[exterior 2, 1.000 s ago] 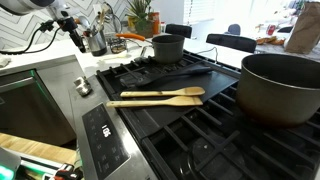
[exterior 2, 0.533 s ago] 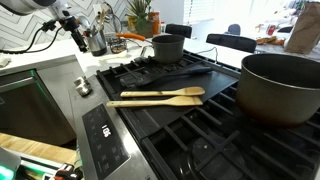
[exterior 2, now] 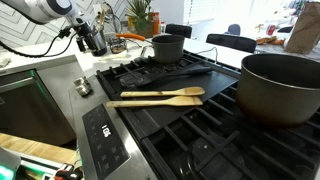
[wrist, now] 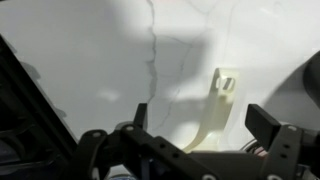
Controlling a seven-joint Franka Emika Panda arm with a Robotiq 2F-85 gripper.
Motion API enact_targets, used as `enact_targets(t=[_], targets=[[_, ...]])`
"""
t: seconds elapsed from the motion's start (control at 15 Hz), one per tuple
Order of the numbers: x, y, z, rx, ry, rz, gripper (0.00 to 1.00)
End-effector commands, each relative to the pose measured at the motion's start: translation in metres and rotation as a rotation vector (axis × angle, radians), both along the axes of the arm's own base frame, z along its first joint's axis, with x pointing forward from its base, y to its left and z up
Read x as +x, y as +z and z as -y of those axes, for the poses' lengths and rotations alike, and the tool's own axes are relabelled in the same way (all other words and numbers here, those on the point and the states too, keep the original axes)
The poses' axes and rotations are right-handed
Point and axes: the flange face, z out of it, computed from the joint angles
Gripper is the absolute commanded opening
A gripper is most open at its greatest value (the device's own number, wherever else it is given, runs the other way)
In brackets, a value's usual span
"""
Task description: Put the white spoon in the left pot
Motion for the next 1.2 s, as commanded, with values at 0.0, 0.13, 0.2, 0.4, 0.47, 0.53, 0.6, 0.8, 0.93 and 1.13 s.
enact_targets(t=[0.0,0.13,0.2,0.4,0.47,0.53,0.6,0.8,0.93,1.13], targets=[[0.022,-0.02,-0.002,-0.022,-0.014,0.004,1.0],[0.029,-0.027,-0.004,-0.016,-0.028,0.005,1.0],[0.031,-0.03,-0.005,-0.016,-0.03,-0.001,1.0],[0.039,-0.038,-0.008,-0.028,-0.036,0.003,0.79],[0.041,-0.039,-0.008,-0.034,-0.033,0.012,0.69],[0.043,-0.041,-0.009,-0.036,-0.035,0.013,0.61],[0.045,-0.043,-0.009,-0.039,-0.031,0.016,0.51],[0.05,-0.048,-0.01,-0.047,-0.021,0.025,0.29],[0.051,-0.049,-0.011,-0.053,-0.016,0.026,0.15],[0.047,-0.04,-0.01,-0.058,-0.042,0.012,0.05]])
